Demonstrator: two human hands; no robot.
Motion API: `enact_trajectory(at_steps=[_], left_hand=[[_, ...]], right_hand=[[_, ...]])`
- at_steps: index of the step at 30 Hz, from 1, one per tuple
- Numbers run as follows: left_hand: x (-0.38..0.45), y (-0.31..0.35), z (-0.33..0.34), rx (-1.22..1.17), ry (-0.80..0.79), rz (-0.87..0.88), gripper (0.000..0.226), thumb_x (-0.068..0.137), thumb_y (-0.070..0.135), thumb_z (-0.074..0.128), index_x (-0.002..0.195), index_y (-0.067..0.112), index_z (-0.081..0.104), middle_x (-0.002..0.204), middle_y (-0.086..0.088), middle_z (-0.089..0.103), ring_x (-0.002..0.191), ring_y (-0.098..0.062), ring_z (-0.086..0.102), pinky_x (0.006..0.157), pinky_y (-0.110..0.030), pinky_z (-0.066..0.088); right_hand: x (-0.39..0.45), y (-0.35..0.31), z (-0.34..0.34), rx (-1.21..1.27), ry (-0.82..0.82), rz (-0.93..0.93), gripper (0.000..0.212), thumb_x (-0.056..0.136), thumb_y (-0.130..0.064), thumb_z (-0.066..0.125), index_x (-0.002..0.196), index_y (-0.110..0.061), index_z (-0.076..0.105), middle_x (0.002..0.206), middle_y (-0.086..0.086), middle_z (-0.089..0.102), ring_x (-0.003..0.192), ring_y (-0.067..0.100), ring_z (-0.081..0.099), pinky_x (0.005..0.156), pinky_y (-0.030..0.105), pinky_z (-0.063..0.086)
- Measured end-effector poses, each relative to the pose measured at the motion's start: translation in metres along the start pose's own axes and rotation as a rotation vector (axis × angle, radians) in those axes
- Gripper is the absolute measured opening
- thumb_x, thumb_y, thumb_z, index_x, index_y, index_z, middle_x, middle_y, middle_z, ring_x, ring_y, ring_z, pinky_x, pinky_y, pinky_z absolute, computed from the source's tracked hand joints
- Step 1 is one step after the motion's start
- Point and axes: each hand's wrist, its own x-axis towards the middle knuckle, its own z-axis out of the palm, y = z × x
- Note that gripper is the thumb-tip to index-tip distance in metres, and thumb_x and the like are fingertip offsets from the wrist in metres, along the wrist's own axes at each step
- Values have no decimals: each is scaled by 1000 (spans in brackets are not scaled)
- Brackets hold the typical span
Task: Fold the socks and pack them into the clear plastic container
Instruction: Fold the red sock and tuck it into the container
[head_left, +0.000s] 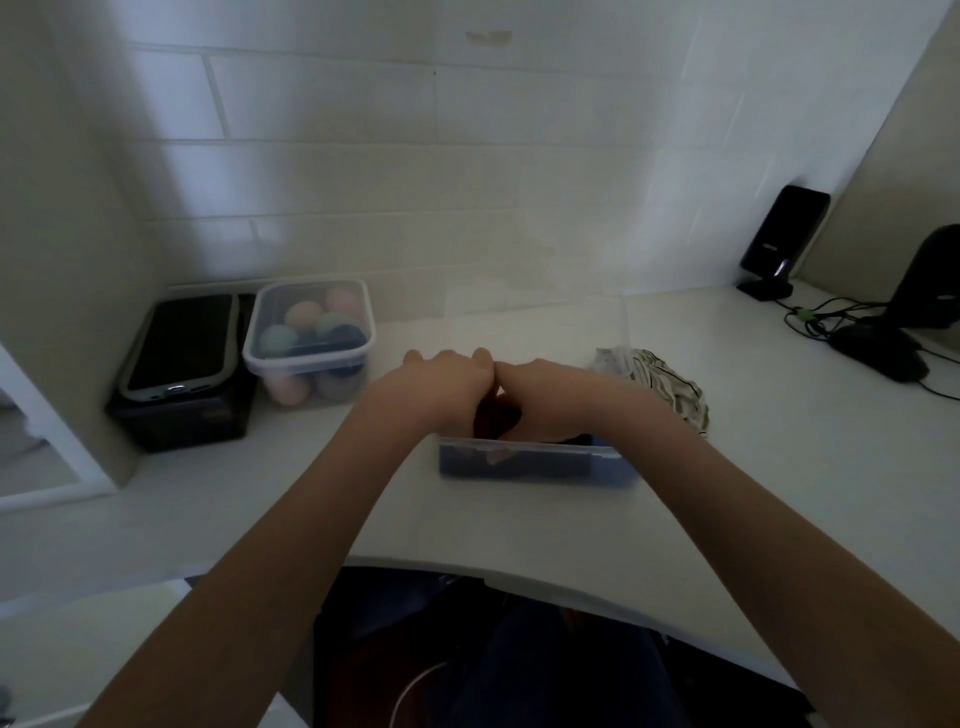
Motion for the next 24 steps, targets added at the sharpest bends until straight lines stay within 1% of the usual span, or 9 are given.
enact_trajectory(at_steps=[3, 5, 7, 12, 15, 16, 18, 21, 24], left_hand=[[-8, -5, -9, -191, -27, 1, 54, 78, 30, 68, 121, 16, 38, 110, -7, 60, 95, -23, 57, 83, -38, 48], [-17, -13, -17, -307, -29, 18, 58, 74, 17, 73, 123, 17, 43, 120, -7, 59, 104, -23, 58, 90, -40, 50], [-26, -21, -24, -381, 20, 28, 59, 72, 5, 74, 123, 19, 48, 126, -5, 55, 110, -20, 55, 91, -35, 49], [-31, -30, -28, -474, 274, 65, 45, 80, -11, 54, 113, 19, 59, 120, -4, 59, 103, -16, 55, 80, -25, 43], [-29, -24, -22, -546, 359, 94, 38, 81, -11, 51, 100, 18, 64, 102, 0, 62, 96, -15, 59, 71, -14, 41], [-28, -20, -19, -560, 374, 106, 36, 80, -11, 51, 97, 19, 65, 98, 2, 62, 92, -13, 59, 68, -10, 41], [-28, -11, -14, -583, 391, 127, 34, 80, -9, 52, 93, 19, 66, 94, 3, 62, 88, -11, 59, 72, -9, 43], [-25, 1, -5, -569, 398, 150, 27, 79, 1, 56, 89, 23, 67, 90, 8, 63, 86, -10, 60, 85, -29, 51], [-20, 8, 4, -586, 366, 153, 20, 78, 10, 58, 85, 26, 67, 87, 9, 64, 86, -11, 62, 88, -35, 51]], right_hand=[[-6, 8, -7, 222, 29, -10, 52, 76, -32, 74, 116, -18, 46, 124, 4, 62, 99, 17, 57, 81, 26, 41], [-14, 15, -12, 350, 50, -7, 39, 75, -33, 75, 104, -22, 52, 115, -1, 68, 87, 7, 61, 79, 27, 48], [-23, 24, -17, 450, 119, -6, 24, 79, -35, 71, 93, -20, 58, 100, -2, 72, 83, 7, 66, 81, 30, 53], [-48, 58, -29, 625, 577, 58, 11, 91, -22, 56, 85, -14, 60, 90, 3, 73, 72, 14, 69, 65, 21, 49], [-54, 89, -16, 497, 759, 219, 7, 91, -21, 55, 94, -17, 60, 99, 3, 69, 76, 14, 62, 62, 20, 48], [-55, 97, -10, 417, 734, 293, 13, 91, -23, 54, 102, -18, 58, 107, 4, 66, 82, 17, 61, 66, 25, 49], [-56, 108, 4, 331, 519, 445, 32, 91, -31, 53, 121, -23, 49, 123, 12, 60, 98, 28, 59, 81, 37, 50], [-53, 110, 28, 278, 184, 518, 49, 90, -24, 53, 137, -16, 38, 133, 20, 53, 115, 36, 54, 92, 37, 43], [-47, 118, 49, 251, 349, 529, 36, 87, -20, 53, 123, -15, 53, 119, 22, 62, 105, 37, 59, 86, 37, 45]])
